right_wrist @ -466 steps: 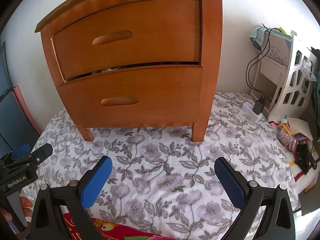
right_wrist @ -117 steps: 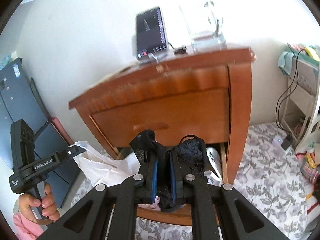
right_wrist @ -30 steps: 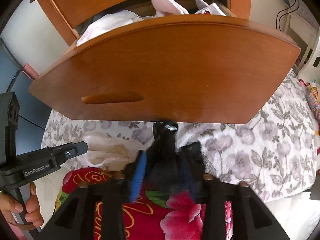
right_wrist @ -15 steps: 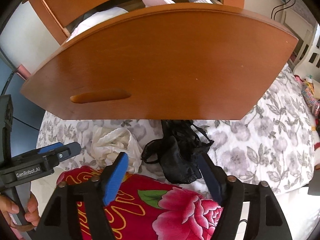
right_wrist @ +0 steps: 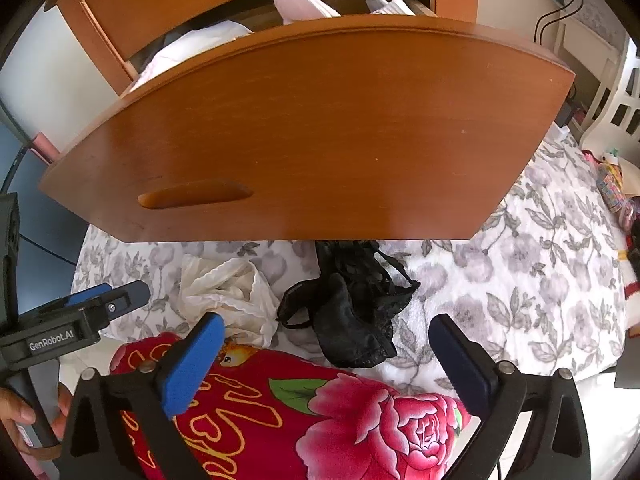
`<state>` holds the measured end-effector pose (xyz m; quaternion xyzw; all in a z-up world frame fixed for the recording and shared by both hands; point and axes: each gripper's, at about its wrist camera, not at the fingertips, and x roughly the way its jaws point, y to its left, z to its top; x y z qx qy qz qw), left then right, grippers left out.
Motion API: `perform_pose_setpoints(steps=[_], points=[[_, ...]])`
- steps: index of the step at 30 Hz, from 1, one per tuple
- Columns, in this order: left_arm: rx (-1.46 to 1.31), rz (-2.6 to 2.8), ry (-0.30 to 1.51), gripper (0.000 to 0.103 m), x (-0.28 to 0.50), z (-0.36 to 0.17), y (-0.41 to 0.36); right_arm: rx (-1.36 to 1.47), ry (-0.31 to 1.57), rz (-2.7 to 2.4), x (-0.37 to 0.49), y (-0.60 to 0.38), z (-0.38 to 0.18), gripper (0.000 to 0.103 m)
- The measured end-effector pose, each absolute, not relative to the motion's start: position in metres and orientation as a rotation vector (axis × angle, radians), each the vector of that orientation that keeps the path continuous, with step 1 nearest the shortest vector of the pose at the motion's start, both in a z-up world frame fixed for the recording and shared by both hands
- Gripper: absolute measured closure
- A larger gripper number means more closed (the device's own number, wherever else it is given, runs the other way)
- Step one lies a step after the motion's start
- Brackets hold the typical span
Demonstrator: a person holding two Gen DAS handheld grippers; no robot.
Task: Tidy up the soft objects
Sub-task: 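Open both grippers to drop the cream cloth and black garment on the bed, then raise both grippers back toward the open drawer of clothes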
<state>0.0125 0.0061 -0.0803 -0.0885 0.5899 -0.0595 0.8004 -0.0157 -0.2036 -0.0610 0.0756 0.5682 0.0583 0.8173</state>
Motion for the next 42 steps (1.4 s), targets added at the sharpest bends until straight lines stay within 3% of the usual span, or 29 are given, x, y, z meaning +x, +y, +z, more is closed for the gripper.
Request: perform_pose_setpoints(steps=[17,30,42], points=[[-0.221,-0.238,0.997,0.002,0.001,-0.020,0.005,0.175,0.889,0.145,-0.026,-0.217,0.010,0.000],[-0.198,-0.271,0.778,0.002,0.003,0.059,0.021,0.166,0.728,0.203,-0.027,-0.214,0.061,0.000],[-0.162,-0.273,0.882,0.002,0.056,0.065,0.013,0.089,0.770,0.232,0.028,-0.208,0.067,0.000]])
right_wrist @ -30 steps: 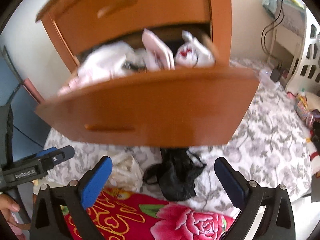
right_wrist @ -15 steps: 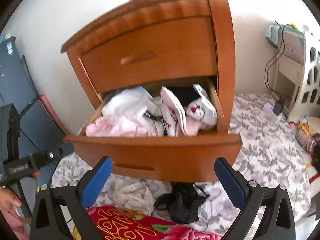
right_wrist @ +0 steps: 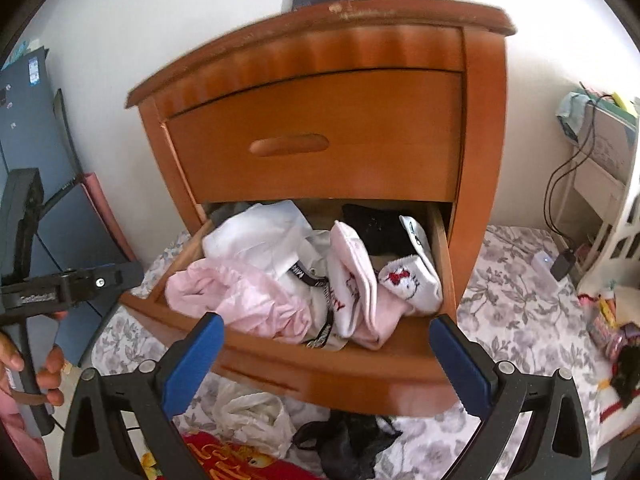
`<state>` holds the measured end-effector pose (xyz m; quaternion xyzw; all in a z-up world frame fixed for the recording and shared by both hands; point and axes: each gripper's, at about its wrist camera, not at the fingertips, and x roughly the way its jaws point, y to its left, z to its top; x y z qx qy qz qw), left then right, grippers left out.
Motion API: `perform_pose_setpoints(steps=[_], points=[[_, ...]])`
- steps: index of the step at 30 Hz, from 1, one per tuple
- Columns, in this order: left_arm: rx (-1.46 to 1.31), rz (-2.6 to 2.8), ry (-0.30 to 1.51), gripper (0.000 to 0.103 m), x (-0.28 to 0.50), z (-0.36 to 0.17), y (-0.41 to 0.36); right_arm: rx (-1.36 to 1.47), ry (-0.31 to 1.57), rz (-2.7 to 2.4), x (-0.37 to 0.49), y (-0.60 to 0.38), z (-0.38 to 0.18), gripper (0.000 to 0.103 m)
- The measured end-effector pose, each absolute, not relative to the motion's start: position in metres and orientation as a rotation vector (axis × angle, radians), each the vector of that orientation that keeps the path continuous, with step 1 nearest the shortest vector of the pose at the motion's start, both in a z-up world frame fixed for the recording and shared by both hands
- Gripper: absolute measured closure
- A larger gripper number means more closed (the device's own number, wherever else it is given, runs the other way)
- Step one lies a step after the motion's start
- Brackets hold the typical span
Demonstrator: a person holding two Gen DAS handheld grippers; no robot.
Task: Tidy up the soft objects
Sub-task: 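Raise both grippers back toward the open drawer of clothes, then grasp the pink cloth with the left gripper while the right grasps a pink sock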
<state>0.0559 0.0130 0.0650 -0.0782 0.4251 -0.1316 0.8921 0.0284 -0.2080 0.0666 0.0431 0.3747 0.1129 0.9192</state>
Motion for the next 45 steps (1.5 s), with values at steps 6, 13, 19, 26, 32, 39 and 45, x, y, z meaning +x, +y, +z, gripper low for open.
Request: perform_pose_setpoints(steps=[6,13,19,26,32,39,45], points=[[-0.102,-0.334,0.922,0.002,0.080,0.065,-0.017,0.056,0.851,0.208,0.076,-0.215,0.057,0.010],[-0.002,-0.411,1.008,0.002,0.105,0.044,-0.062,0.033,0.967,0.237,0.118,-0.212,0.037,0.043],[0.054,-0.440,1.083,0.013,0.121,0.026,-0.085,0.037,1.036,0.269,0.134,-0.209,0.021,0.055],[0.084,-0.467,1.183,0.034,0.138,0.006,-0.094,0.038,1.065,0.279,0.148,-0.205,0.013,0.059],[0.036,-0.461,1.238,0.067,0.147,-0.007,-0.087,0.045,1.089,0.259,0.154,-0.206,0.003,0.070],[-0.048,-0.444,1.212,0.082,0.147,-0.006,-0.073,0.067,1.094,0.241,0.155,-0.207,-0.005,0.089],[-0.165,-0.400,1.149,0.088,0.141,0.000,-0.045,0.132,1.069,0.232,0.145,-0.220,-0.001,0.096]])
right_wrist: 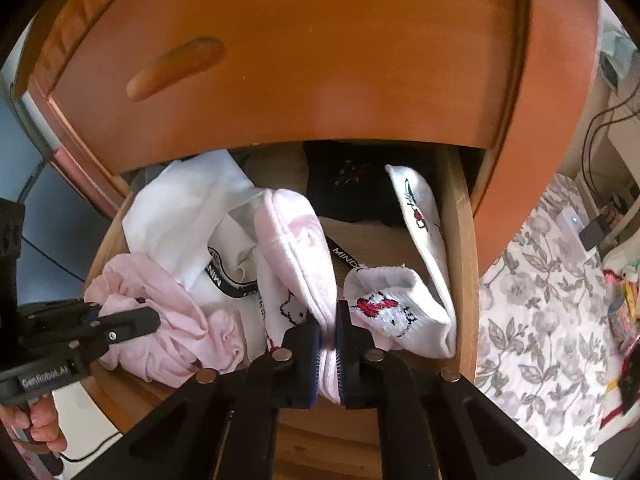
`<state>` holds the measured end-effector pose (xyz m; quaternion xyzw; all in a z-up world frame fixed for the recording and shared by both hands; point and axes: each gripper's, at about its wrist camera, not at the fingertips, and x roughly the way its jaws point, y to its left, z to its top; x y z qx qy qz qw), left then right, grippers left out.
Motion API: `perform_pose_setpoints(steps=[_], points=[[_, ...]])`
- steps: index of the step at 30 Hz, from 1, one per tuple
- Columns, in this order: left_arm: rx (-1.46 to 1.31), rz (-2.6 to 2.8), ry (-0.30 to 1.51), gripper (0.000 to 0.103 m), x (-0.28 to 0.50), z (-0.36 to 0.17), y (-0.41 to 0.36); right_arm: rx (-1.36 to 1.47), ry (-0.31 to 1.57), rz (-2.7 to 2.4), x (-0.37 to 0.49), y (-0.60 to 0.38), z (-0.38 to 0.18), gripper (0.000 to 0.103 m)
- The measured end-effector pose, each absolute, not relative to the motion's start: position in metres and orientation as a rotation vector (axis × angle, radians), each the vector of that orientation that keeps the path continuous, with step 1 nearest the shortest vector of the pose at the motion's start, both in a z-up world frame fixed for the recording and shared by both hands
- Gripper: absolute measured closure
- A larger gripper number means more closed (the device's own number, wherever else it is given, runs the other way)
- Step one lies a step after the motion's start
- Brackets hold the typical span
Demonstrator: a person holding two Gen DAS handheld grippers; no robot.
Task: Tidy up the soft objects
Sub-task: 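Grasp the pink cloth with the left gripper while the right grasps a pink sock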
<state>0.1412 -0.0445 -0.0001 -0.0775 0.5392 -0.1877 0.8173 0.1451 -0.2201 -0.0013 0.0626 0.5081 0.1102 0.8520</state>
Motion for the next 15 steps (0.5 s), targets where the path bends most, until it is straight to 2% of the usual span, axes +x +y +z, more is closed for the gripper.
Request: perform_pose_setpoints(steps=[4,15], points=[[-0.232,-0.378,1.126,0.092,0.135,-0.001,-0.031,0.183,1.048,0.226,0.136,-0.228,0.002,0.097],[-0.369,-0.353,1.051,0.093,0.119,0.007,-0.014,0.413,0.935,0.241,0.105,-0.251,0.017,0.097]])
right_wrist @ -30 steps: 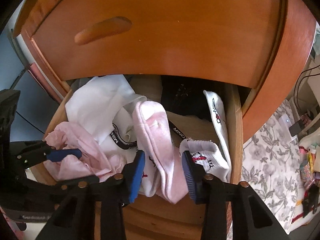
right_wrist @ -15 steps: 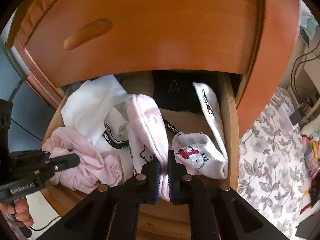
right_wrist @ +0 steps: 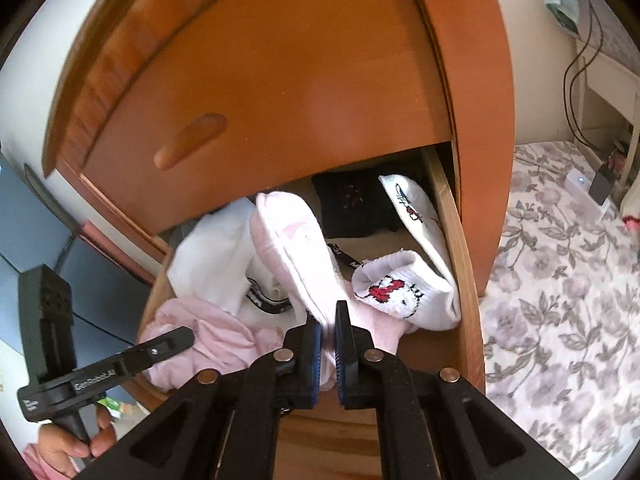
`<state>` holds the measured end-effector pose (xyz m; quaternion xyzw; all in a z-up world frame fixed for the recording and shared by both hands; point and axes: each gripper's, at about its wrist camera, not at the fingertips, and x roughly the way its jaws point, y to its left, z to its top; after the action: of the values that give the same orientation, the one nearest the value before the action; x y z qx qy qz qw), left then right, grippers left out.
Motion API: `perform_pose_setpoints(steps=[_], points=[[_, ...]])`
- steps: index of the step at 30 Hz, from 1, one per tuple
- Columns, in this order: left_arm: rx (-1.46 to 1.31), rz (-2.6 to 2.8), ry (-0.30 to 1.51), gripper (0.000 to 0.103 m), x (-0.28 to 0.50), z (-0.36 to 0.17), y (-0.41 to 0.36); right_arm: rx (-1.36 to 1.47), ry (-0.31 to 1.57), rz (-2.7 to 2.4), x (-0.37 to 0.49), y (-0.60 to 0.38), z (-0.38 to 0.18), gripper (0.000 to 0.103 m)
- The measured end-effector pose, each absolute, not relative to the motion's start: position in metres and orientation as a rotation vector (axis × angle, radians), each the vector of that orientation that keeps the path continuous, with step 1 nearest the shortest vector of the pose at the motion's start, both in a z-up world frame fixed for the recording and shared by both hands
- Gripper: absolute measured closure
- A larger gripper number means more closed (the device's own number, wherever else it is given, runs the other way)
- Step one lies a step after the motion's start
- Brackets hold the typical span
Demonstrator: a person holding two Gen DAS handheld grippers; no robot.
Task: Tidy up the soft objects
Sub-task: 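Grasp the pink cloth with the left gripper while the right grasps a pink sock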
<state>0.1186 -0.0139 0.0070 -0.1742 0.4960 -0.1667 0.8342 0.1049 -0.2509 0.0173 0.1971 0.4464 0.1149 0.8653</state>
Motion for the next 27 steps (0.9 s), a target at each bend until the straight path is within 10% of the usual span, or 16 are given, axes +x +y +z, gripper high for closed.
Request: perform_pose_setpoints(steps=[27], points=[[-0.483,-0.413,0.634,0.093,0.040,0.132,0.033,0.505,0.527,0.358,0.026,-0.242,0.147,0.097]])
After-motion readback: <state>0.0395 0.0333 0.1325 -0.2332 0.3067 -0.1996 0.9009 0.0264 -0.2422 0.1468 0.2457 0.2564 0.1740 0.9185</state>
